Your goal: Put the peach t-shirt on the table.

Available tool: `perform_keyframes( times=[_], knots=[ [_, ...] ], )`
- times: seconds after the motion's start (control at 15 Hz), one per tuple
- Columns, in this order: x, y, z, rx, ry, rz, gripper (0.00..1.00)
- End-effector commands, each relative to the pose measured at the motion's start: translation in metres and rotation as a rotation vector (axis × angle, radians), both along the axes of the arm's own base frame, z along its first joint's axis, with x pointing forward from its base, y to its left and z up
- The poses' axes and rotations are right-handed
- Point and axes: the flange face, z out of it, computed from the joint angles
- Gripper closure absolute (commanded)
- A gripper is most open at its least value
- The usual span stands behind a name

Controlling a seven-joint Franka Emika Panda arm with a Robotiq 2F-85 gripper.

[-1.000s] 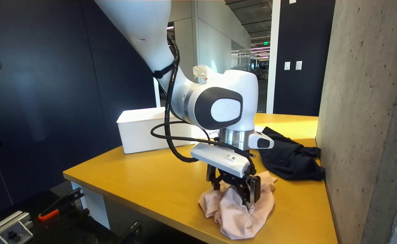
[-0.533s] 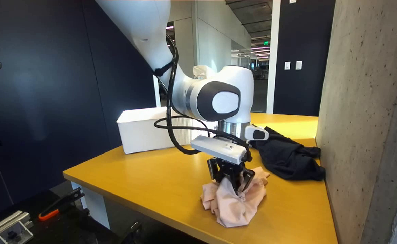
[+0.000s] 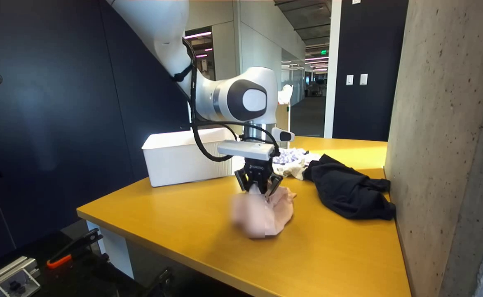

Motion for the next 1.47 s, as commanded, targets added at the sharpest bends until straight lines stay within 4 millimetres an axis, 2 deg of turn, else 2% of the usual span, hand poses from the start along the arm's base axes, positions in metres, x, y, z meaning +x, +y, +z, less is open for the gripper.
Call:
perform_keyframes(
  times=[0.0,0.27,0.53,0.6,0.67,0.8,1.07,1.13,1.4],
  knots=[
    [0.032,0.045,0.012,-0.021,0.023,0.085,0.94],
    [0.051,0.094,0.001,-0.021,0.037,0.180,0.94],
    [0.056,0.113,-0.028,-0.017,0.051,0.219,0.94],
    [0.055,0.113,-0.033,-0.019,0.046,0.213,0.49],
    [0.052,0.112,-0.034,-0.027,0.049,0.206,0.49],
    [0.046,0.111,-0.029,-0.034,0.039,0.197,0.35],
    [0.042,0.121,0.002,-0.042,-0.022,0.190,0.05],
    [0.041,0.123,0.011,-0.049,-0.035,0.187,0.01],
    [0.020,0.135,0.057,-0.064,-0.067,0.142,0.00]
  ],
)
